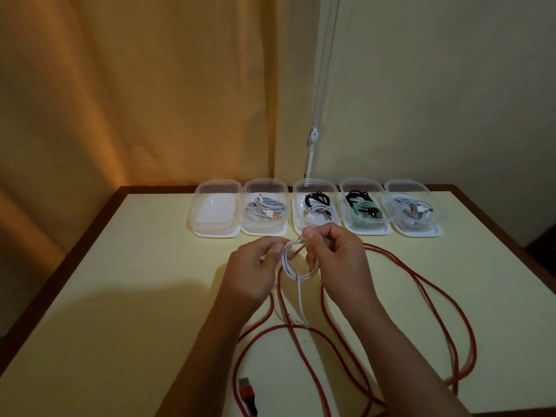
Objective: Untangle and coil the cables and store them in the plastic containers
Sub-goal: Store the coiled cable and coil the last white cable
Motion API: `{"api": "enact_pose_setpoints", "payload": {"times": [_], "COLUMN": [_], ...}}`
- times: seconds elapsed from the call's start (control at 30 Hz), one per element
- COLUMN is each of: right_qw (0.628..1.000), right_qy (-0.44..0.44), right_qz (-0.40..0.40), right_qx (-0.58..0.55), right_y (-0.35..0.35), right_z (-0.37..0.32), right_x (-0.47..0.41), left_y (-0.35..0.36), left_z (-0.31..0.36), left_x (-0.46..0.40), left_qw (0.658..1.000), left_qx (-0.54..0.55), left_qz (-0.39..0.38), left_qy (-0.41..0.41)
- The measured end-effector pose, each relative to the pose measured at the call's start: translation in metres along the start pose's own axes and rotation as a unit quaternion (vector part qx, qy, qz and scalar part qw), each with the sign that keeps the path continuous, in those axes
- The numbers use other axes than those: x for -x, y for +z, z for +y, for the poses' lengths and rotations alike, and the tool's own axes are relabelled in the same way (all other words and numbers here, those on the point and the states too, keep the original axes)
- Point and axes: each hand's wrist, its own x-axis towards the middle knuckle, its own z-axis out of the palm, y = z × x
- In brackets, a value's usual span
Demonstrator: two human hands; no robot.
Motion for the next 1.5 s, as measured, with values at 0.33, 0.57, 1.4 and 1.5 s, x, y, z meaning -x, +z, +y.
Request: {"api": "enact_pose_setpoints", "payload": {"times": [0.33,0.57,1.4,1.5], "right_qw": [0.996,0.993,0.990,0.983], "right_qy": [0.003,0.026,-0.060,-0.086], "right_qz": [-0.020,-0.062,0.032,0.043], "right_qx": [-0.091,-0.094,0.127,0.159], "right_y": [-0.009,-0.007,-0.013,-0.012], "right_z": [-0.005,-0.005,0.009,0.009], "right_x": [-0.003,-0.001,-0.002,-0.003], "left_y": [-0.007,0.003,-0.018,-0.018], "left_z": [0.005,0.005,0.018,0.023], "left_x": [0.004,0.001,0.003,0.004], "left_qw": [0.968,0.945,0.993,0.995], "left_qx": [0.216,0.311,0.052,0.012], "left_qz": [-0.112,-0.040,-0.067,-0.070], "left_qy": [-0.064,-0.097,-0.082,-0.067]}}
